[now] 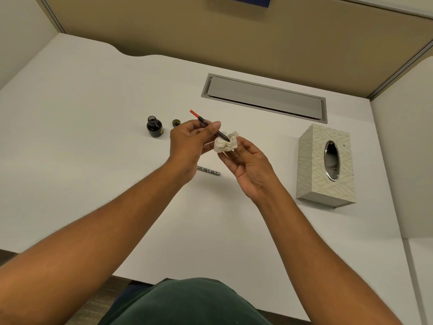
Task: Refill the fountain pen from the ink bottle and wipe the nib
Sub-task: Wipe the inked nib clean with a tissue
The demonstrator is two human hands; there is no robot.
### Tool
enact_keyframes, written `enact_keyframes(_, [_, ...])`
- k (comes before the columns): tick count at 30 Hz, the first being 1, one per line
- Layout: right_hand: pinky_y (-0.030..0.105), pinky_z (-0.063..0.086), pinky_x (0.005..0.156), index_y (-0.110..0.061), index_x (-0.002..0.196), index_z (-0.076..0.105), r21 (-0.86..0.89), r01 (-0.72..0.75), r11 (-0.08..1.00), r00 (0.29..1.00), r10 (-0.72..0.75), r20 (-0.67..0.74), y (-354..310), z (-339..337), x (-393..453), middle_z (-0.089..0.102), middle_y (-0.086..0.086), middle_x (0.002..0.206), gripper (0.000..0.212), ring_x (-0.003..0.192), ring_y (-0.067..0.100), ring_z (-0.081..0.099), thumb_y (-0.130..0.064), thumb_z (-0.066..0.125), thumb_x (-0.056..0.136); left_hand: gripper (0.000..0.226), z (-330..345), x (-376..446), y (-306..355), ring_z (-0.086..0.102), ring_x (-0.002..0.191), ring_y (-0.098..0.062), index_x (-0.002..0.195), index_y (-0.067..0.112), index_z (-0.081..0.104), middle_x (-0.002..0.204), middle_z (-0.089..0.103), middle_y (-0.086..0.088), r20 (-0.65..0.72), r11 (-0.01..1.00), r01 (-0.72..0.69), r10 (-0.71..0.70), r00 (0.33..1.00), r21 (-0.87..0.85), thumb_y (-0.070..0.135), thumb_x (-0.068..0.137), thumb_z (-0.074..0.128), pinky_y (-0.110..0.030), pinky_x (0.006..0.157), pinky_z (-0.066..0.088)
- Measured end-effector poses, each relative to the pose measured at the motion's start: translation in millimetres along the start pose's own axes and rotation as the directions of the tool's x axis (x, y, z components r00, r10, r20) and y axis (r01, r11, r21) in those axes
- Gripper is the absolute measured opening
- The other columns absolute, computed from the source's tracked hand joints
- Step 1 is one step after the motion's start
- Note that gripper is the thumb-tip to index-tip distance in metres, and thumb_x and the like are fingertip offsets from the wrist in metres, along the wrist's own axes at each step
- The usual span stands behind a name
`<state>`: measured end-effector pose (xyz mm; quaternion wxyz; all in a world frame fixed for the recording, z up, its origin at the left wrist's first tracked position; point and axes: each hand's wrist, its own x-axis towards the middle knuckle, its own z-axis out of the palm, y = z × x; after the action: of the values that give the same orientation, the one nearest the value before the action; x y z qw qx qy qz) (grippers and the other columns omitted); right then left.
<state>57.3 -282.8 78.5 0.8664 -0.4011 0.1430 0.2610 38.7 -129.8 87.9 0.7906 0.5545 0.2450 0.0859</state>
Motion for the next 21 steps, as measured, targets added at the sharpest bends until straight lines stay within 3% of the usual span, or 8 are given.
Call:
enact_keyframes(6, [0.033,0.065,0.088,0.003,0.112,0.072,-0.098,0.039,0.994,0.999,-0.042,-0.032,-6.4,4.9,-3.7,0.078,0.019,0.114,0.016,0.106,0.03,0.077,0.0,0.071,0.096,0.013,3.5,-3.3,1.4,0.081,0.089,-0.025,0.1,0.005,0.073,0.09,0.081,-0.011,0.041,0.999,-0.036,0.035,0.999,0.014,0.01,0.091,0.081,-0.032,0.077,0.064])
enact_keyframes(11, [0.033,0.065,0.085,0.002,0.103,0.073,-0.159,0.068,0.985,0.992,-0.084,-0.097,-8.4,5.0,-3.5,0.077,0.019,0.107,0.015,0.1,0.03,0.078,0.007,0.076,0.089,0.015,3.8,-3.1,-2.5,0.081,0.092,-0.028,0.1,0.006,0.072,0.091,0.08,-0.011,0.057,0.997,-0.071,0.07,0.996,0.02,0.009,0.089,0.082,-0.036,0.082,0.064])
enact_keyframes(16, [0.031,0.066,0.084,0.001,0.098,0.073,-0.118,0.069,0.991,0.993,-0.08,-0.091,-8.3,3.0,-2.9,0.077,0.019,0.105,0.012,0.095,0.028,0.079,0.01,0.074,0.09,0.023,3.1,-1.9,-6.2,0.08,0.094,-0.025,0.106,0.01,0.072,0.092,0.082,-0.007,0.099,1.0,0.01,-0.007,0.995,-0.029,0.007,0.086,0.084,-0.037,0.09,0.062])
enact_keyframes(21, [0.031,0.065,0.085,-0.003,0.092,0.073,-0.125,0.088,0.988,0.994,-0.095,-0.05,-3.5,1.2,-1.7,0.078,0.014,0.097,0.014,0.094,0.026,0.079,0.011,0.071,0.091,0.021,3.5,-0.8,-5.9,0.081,0.094,-0.027,0.104,0.009,0.073,0.097,0.082,-0.011,0.068,0.999,0.022,-0.02,0.997,-0.033,0.007,0.086,0.084,-0.035,0.085,0.062])
